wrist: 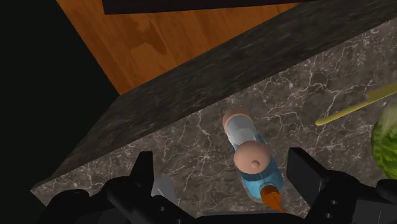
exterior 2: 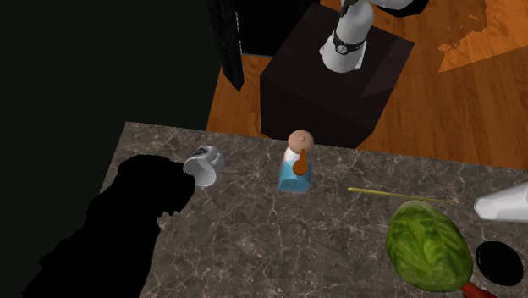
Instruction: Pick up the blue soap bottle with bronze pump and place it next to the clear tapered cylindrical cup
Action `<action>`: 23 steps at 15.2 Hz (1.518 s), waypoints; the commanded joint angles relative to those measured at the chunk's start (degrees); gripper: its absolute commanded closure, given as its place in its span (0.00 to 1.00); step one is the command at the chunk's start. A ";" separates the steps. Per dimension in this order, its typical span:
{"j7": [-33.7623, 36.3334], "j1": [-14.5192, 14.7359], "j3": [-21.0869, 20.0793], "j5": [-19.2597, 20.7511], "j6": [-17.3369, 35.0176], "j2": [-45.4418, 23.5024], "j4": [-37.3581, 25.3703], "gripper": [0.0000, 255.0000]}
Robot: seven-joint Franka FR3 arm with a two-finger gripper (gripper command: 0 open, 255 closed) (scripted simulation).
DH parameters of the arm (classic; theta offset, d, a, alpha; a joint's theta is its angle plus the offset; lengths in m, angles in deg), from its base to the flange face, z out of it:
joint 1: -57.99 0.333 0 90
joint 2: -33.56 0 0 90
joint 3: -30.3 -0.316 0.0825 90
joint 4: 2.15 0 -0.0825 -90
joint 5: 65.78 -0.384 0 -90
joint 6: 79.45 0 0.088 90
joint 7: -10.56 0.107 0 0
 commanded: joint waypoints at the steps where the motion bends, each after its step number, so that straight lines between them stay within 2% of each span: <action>1: 0.00 0.00 0.00 0.00 0.00 0.00 0.00 0.00; 12: 0.27 3.23 -2.41 -1.91 11.39 -21.93 -6.42 0.00; 23: 0.31 5.79 -4.94 -2.56 16.77 -45.49 -20.55 0.00</action>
